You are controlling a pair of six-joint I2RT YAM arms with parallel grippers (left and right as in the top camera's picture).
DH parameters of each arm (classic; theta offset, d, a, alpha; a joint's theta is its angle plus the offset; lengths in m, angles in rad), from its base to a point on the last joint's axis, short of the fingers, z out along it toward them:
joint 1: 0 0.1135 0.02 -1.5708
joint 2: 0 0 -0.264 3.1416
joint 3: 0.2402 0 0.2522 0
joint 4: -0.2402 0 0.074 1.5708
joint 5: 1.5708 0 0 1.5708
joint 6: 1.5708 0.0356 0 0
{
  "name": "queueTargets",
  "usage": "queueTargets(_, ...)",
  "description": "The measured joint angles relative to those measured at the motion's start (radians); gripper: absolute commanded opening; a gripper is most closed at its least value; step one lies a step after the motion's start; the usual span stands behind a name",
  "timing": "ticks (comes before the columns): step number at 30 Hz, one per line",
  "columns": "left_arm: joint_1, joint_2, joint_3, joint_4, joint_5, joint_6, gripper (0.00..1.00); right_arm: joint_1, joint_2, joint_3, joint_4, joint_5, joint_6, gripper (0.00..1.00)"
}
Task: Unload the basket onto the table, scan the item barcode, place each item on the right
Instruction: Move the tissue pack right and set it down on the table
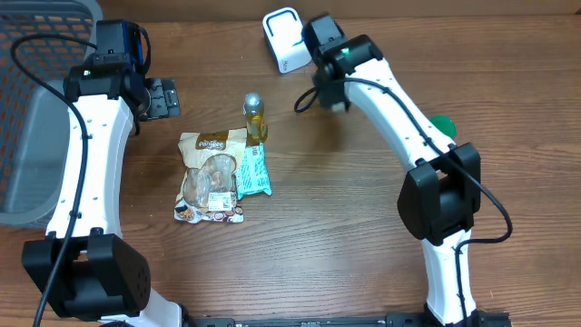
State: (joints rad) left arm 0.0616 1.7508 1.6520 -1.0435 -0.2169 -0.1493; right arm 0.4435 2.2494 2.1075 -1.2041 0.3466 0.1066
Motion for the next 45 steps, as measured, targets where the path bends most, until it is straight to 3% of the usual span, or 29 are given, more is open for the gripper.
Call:
queueTargets(5,0.0,0.0,0.0,0.0,0.0,0.0,1.0,-0.041,0.0,-0.05,-0.134,-0.093,0.175,0.05)
queueTargets(13,0.0,0.0,0.0,0.0,0.0,0.0,0.99,-0.052,0.0,-0.23,-0.132,-0.146,0.276,0.1)
queueTargets(18,0.0,0.0,0.0,0.0,0.0,0.0,1.0,-0.071,0.0,-0.257,-0.144,-0.137,0.326,0.41)
queueTargets(21,0.0,0.0,0.0,0.0,0.0,0.0,1.0,-0.086,0.0,-0.257,-0.142,-0.132,0.346,0.51)
queueTargets(23,0.0,0.0,0.0,0.0,0.0,0.0,1.0,-0.092,0.0,-0.257,-0.134,-0.13,0.348,0.53)
queueTargets(36,0.0,0.0,0.0,0.0,0.0,0.0,0.99,-0.096,0.0,-0.257,0.014,-0.13,0.361,0.51)
queueTargets(45,0.0,0.0,0.0,0.0,0.0,0.0,1.0,-0.096,0.0,-0.257,0.071,-0.292,0.309,0.31)
